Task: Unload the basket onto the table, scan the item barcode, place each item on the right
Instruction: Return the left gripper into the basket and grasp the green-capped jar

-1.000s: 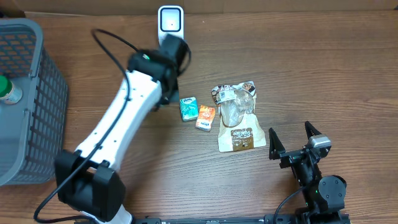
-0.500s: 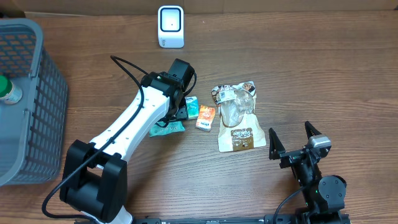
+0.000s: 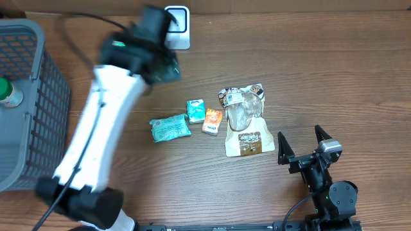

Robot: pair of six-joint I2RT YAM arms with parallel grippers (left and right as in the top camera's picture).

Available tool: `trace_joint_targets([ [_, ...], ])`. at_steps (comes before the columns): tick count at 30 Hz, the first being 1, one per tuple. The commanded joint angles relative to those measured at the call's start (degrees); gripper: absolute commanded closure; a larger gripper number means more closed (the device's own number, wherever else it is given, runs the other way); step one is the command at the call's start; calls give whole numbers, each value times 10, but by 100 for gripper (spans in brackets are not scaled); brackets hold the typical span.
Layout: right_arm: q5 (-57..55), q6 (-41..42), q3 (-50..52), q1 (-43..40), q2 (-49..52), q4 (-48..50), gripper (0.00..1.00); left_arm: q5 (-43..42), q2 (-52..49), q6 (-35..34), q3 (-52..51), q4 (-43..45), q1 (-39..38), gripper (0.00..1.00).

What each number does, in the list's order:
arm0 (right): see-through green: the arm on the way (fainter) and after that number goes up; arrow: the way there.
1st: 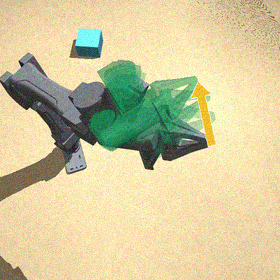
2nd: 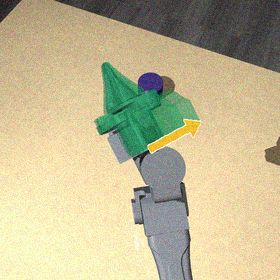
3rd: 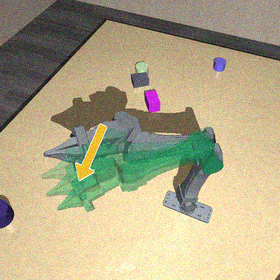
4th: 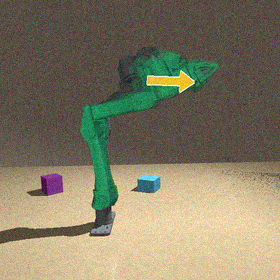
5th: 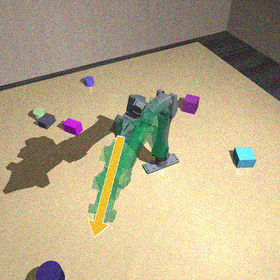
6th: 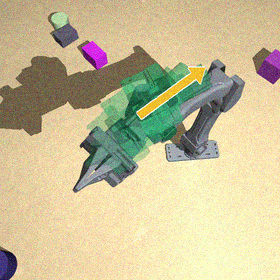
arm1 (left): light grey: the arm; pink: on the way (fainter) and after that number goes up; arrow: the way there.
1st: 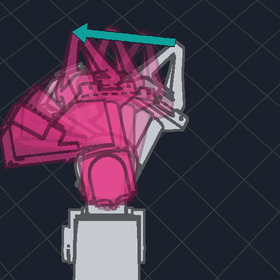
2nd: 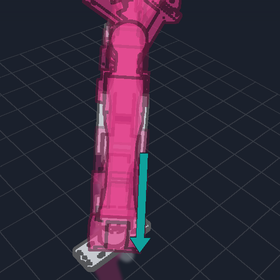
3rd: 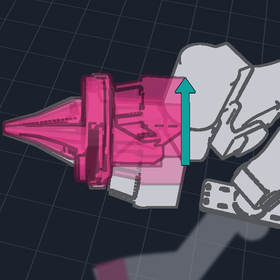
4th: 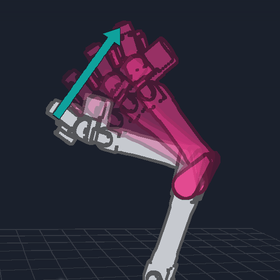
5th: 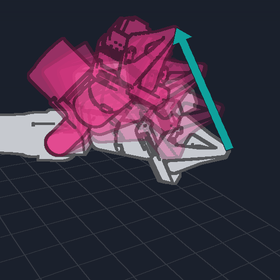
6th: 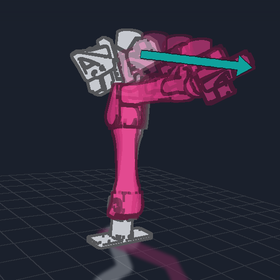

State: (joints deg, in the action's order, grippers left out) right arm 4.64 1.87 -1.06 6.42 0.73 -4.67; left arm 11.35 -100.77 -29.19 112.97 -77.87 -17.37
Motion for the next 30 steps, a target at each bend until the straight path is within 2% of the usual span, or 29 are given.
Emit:
trace_joint_targets([
  [1, 2, -2, 6, -1, -6, 2, 0, 12, 35, 40, 118, -22, 70, 7],
  [2, 2, -2, 6, -1, -6, 2, 0, 13, 36, 40, 139, -26, 89, 1],
  [6, 2, -2, 6, -1, -6, 2, 0, 13, 38, 83, 194, -16, 202, 1],
  [11, 2, -2, 6, -1, -6, 2, 0, 3, 31, 84, 192, -8, 338, 1],
  [16, 2, -2, 6, -1, -6, 2, 0, -36, 19, 85, 185, 3, 431, 0],
  [23, 2, -2, 6, -1, -6, 2, 0, -33, -24, 117, 103, 48, 502, 0],
  [30, 2, -2, 6, -1, -6, 2, 0, -33, -71, 199, 21, 120, 528, 0],
])
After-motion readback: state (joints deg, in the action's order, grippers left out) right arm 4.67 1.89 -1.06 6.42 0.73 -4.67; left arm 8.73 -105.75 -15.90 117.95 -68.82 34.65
